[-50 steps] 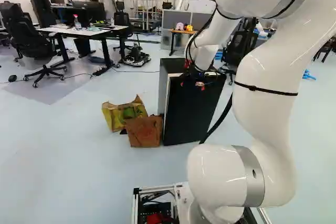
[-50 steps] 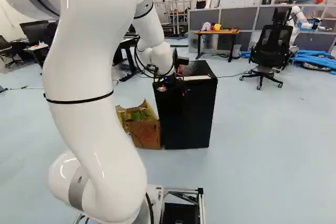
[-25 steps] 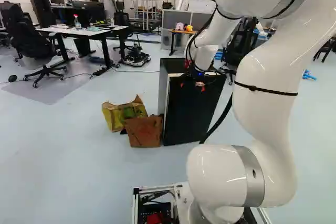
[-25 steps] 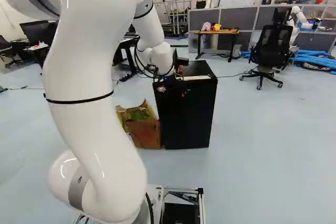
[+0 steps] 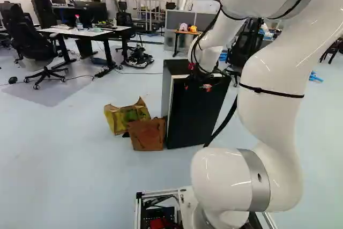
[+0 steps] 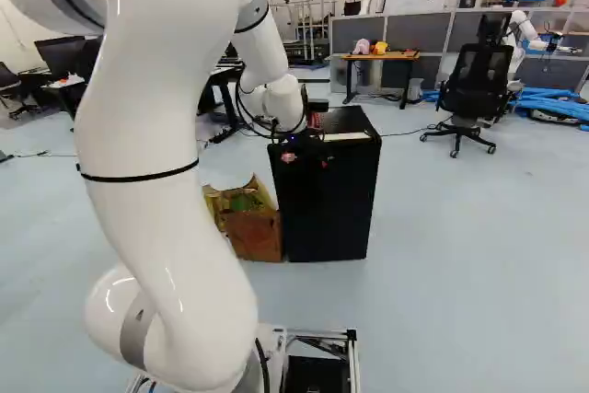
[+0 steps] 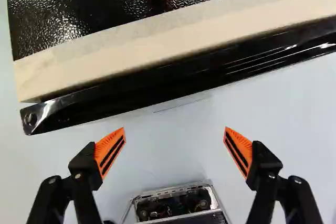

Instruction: Grab a drink from the fridge

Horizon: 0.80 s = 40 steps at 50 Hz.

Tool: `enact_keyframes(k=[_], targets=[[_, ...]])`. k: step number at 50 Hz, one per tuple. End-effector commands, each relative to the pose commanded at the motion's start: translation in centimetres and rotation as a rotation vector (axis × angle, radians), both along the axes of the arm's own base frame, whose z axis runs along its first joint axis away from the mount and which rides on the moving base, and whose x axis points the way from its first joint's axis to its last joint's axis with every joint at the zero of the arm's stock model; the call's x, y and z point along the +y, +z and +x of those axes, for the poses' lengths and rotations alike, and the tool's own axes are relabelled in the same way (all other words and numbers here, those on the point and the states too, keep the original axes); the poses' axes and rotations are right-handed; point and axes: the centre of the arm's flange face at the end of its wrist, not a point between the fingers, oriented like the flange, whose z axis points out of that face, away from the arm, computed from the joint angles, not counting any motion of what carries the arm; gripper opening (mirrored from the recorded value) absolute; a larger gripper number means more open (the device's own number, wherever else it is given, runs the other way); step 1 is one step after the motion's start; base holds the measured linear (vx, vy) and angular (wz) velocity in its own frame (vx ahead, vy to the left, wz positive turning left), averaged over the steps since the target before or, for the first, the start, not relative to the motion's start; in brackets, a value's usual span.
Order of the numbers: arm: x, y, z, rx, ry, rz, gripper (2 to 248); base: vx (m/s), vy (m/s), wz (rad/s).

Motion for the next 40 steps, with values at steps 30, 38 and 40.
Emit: enact_keyframes(k=[30,38,40], targets=[[-0.1,0.0,1.0,0.010,0.123,-0.088,247,0.000,0.000,0.000],[0.0,0.0,1.4,0.008,0.130,-0.091,247,0.000,0.000,0.000],[0.0,0.0,1.5,0.008,0.131,-0.091,247,0.000,0.000,0.000]])
